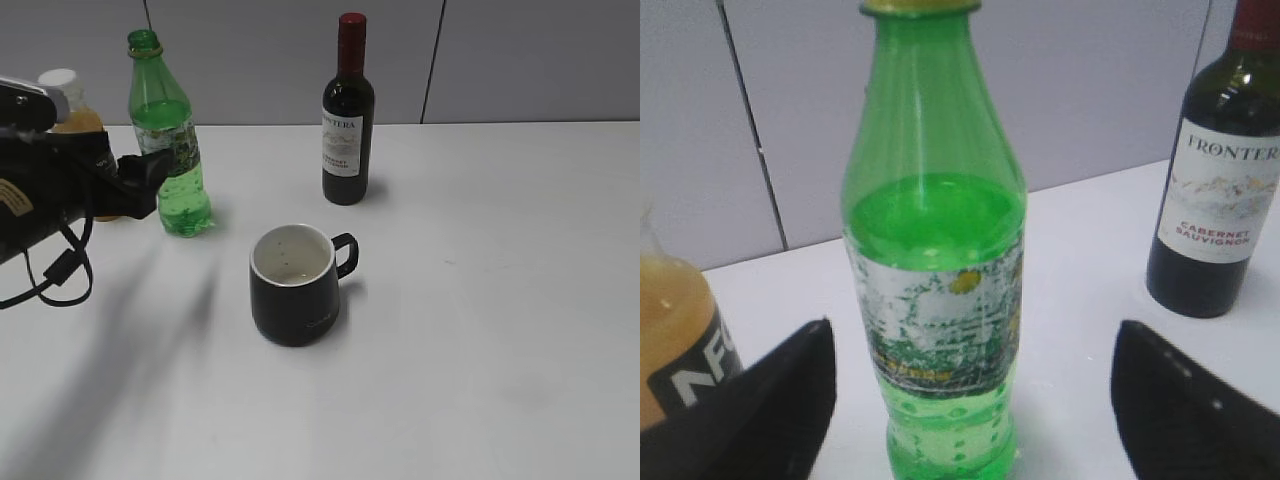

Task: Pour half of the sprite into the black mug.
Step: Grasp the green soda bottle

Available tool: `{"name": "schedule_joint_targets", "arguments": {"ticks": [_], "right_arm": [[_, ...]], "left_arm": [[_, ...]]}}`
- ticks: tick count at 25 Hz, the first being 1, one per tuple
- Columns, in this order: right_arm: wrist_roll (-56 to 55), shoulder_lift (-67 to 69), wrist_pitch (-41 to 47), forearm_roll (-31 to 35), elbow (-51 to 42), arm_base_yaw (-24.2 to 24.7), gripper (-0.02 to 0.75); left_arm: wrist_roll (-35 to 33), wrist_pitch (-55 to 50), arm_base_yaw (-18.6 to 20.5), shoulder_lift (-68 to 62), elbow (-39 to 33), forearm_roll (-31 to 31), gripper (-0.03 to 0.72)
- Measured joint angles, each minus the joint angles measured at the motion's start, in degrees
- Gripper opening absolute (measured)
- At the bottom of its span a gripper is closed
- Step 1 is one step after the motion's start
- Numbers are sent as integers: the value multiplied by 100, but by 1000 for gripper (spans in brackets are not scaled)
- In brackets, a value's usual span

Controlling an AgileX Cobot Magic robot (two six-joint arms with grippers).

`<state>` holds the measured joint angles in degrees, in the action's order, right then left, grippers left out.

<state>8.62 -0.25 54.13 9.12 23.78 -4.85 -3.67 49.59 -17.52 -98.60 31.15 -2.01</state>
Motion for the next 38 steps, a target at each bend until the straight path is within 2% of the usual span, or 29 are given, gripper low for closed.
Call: {"name": "schedule_joint_targets", "arguments": {"ticks": [17,30,38], "right_arm": [[0,0,0,0,0,0,592],[0,0,0,0,0,0,592],[-6,0,0,0,0,0,593]], "left_arm": [[30,197,0,-1219,956,-144,668],[42,335,0,-2314,2005,-220,668],[49,479,0,-2545,2223,-345,648]]}}
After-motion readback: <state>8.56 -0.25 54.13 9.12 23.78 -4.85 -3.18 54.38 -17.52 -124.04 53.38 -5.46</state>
